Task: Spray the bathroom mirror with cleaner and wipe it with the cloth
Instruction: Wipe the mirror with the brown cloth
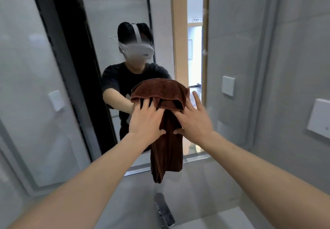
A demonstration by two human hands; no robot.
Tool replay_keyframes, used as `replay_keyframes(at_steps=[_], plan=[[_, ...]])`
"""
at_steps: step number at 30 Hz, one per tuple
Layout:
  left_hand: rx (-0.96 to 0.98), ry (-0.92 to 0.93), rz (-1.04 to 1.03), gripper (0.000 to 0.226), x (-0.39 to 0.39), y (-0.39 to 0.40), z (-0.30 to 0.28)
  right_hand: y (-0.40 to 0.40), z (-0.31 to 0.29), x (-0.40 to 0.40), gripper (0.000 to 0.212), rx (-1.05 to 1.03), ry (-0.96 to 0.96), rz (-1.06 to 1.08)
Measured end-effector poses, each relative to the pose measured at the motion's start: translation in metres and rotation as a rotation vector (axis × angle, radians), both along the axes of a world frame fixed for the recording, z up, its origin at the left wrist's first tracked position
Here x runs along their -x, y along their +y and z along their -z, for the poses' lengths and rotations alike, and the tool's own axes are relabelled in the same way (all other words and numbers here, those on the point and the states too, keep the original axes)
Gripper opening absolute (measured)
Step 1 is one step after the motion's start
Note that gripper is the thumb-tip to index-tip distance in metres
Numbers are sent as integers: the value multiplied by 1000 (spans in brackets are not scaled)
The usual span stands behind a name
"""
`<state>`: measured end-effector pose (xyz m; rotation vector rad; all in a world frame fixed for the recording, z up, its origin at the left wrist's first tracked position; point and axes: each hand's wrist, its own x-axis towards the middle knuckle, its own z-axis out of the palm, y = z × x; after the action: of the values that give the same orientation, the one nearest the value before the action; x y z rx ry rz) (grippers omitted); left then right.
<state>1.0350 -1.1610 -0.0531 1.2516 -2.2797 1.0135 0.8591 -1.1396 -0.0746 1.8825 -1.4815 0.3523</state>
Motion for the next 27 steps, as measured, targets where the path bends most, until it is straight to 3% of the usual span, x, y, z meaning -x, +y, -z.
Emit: replay_keyframes(at_steps=[18,27], plan=[[-31,6,149,105,170,-8,17,5,28,176,129,7,5,100],[-40,1,206,108,245,-13,21,16,34,229,134,-30,-127,170]])
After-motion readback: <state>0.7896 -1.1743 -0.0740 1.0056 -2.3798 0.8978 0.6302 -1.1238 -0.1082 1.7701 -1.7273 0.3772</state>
